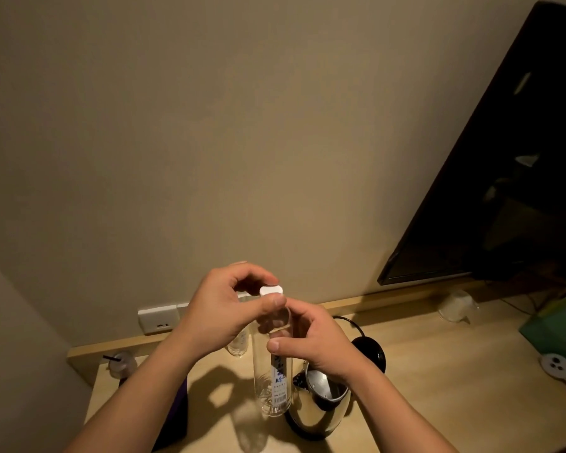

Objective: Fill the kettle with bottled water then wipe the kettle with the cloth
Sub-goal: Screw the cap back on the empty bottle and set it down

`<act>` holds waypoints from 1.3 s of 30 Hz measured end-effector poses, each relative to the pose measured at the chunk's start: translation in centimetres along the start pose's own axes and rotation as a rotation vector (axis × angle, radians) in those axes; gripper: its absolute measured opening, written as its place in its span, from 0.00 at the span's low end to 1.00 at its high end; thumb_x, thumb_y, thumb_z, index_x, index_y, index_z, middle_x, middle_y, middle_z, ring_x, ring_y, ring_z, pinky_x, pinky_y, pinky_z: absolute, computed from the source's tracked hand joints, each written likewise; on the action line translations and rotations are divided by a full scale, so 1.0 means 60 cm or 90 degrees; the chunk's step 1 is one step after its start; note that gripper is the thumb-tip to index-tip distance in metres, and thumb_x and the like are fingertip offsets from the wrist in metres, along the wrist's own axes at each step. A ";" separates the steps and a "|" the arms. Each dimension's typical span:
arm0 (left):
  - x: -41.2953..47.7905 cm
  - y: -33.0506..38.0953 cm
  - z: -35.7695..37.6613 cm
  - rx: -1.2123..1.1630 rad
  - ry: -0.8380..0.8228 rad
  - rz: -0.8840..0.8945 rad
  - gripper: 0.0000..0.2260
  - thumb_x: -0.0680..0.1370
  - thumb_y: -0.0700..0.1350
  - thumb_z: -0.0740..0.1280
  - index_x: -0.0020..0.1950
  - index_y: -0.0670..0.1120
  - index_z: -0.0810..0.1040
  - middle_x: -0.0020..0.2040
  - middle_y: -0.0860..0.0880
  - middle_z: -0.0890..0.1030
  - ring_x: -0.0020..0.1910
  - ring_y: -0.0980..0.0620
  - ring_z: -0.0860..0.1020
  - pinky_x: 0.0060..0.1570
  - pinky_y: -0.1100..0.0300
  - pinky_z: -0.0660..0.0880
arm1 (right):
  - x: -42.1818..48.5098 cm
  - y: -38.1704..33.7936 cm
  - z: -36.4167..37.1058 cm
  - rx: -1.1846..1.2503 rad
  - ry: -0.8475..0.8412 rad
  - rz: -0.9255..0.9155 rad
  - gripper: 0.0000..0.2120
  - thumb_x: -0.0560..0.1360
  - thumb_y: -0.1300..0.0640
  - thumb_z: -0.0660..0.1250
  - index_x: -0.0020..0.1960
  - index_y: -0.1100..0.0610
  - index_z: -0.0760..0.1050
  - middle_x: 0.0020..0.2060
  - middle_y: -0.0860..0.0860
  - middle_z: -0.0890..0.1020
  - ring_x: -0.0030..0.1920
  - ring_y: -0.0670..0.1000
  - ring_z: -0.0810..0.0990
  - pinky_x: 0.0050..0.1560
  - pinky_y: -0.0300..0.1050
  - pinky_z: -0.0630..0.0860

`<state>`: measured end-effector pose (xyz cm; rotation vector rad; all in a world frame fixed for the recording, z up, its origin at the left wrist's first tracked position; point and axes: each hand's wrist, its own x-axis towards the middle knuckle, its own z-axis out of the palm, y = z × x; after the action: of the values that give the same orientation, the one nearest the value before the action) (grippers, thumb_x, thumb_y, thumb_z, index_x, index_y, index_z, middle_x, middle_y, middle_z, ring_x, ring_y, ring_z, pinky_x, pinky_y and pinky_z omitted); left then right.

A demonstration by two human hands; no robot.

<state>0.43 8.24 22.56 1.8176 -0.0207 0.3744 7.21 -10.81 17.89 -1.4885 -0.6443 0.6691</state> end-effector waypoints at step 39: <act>-0.002 -0.013 -0.067 -0.044 -0.044 -0.127 0.13 0.73 0.55 0.78 0.54 0.50 0.88 0.48 0.50 0.88 0.46 0.53 0.85 0.49 0.59 0.81 | 0.085 0.026 0.025 0.138 -0.231 0.047 0.31 0.71 0.52 0.82 0.69 0.62 0.78 0.61 0.58 0.85 0.61 0.59 0.84 0.68 0.56 0.80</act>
<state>-0.48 12.21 22.73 1.7450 0.0971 0.1675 9.49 -6.05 16.22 -1.2043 -0.7668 1.0469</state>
